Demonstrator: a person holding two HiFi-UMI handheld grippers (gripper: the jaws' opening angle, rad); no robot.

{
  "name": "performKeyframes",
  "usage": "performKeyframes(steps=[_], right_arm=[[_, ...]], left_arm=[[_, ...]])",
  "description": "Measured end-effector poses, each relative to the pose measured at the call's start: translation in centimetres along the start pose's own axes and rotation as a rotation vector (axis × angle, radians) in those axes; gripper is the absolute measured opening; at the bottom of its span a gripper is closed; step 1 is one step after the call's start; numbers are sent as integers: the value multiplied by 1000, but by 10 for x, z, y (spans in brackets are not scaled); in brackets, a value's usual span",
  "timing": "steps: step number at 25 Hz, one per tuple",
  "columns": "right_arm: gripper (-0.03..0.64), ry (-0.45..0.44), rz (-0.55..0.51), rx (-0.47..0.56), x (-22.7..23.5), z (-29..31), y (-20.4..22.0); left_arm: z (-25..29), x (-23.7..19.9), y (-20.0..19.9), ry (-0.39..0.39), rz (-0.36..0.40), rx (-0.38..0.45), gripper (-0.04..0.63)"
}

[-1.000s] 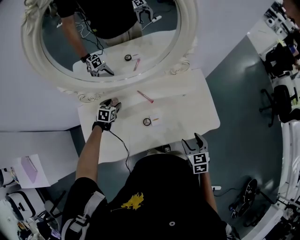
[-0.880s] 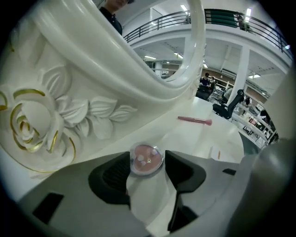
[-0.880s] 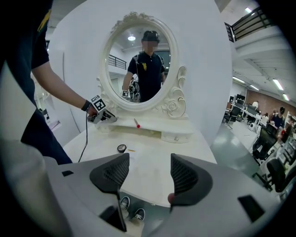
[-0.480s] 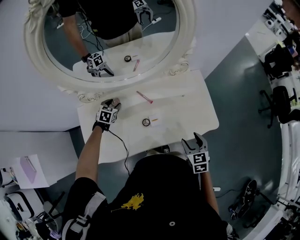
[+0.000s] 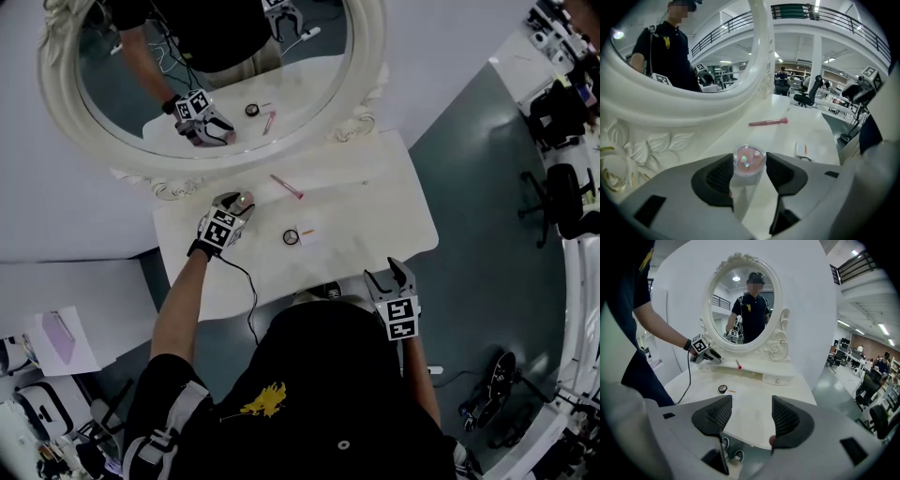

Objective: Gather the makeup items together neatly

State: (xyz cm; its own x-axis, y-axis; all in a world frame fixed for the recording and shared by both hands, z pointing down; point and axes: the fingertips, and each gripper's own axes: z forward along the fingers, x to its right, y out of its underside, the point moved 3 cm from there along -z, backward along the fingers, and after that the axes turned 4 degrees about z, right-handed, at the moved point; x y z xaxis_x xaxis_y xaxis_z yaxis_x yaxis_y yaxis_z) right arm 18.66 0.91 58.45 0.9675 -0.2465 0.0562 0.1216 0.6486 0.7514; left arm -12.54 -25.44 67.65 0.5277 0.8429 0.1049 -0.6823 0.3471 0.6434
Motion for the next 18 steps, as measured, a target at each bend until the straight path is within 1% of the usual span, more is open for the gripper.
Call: performKeyframes(steps=[3, 8, 11, 14, 18], right_arm=[[279, 6, 7, -1, 5, -1, 3], [275, 10, 22, -5, 8, 0, 5], [272, 13, 23, -5, 8, 1, 6], [270, 20, 28, -3, 11, 0, 6], [268, 23, 28, 0, 15, 3, 5]], left_arm=[[2, 19, -9, 52, 26, 18, 229], [5, 47, -22, 144, 92, 45, 229], [10, 62, -18, 184, 126, 22, 229], [15, 83, -9, 240, 171, -4, 229], [24, 103, 10, 295, 251, -59, 229]])
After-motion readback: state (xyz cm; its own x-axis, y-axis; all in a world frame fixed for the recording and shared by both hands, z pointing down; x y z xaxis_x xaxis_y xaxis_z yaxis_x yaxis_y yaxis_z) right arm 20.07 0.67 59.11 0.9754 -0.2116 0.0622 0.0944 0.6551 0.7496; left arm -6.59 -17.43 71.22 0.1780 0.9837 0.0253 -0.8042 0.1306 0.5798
